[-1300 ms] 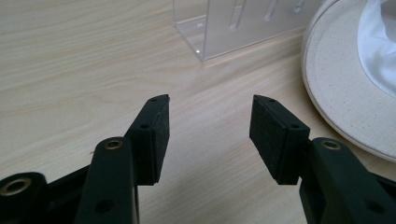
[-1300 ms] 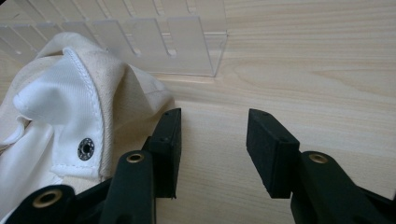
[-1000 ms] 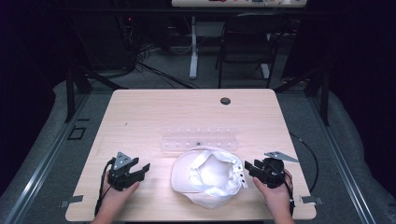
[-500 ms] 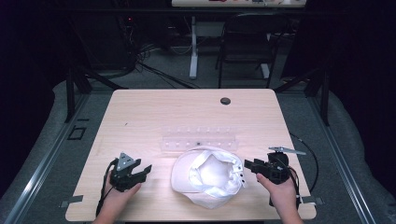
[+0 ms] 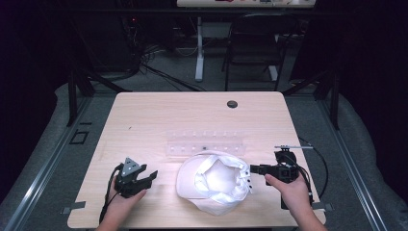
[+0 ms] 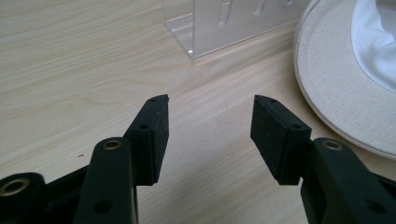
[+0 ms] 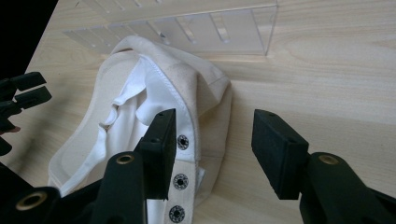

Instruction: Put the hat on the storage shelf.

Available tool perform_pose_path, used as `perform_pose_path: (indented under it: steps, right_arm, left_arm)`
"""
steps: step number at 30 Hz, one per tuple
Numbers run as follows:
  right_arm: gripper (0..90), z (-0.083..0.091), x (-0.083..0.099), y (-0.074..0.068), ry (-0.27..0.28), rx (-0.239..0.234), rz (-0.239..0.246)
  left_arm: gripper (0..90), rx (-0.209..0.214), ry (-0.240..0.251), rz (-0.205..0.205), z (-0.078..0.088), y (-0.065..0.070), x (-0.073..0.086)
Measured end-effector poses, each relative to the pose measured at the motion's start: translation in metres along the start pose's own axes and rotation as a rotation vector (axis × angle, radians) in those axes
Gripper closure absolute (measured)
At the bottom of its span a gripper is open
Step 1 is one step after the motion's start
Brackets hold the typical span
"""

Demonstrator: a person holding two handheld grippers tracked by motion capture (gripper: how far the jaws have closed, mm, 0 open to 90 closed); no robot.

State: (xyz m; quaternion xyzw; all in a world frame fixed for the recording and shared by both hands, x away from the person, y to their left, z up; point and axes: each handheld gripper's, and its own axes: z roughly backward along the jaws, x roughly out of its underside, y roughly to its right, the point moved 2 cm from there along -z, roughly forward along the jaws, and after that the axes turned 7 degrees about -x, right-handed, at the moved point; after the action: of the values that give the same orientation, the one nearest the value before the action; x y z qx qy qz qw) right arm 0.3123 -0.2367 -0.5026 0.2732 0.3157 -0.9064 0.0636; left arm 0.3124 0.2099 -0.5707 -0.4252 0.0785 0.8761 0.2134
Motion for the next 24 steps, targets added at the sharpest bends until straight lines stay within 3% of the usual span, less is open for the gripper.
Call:
perform_pose_path:
  steps: [14, 24]
  right_arm:
    - [49.7, 0.001, -0.011, -0.016, -0.094, -0.018, -0.033]
    - [48.0, -0.006, -0.008, -0.016, -0.18, -0.047, -0.068]
  left_arm:
    - [47.6, 0.006, 0.0, -0.003, 0.001, 0.001, 0.0]
    - [47.5, 0.006, -0.005, -0.002, 0.0, 0.002, 0.001]
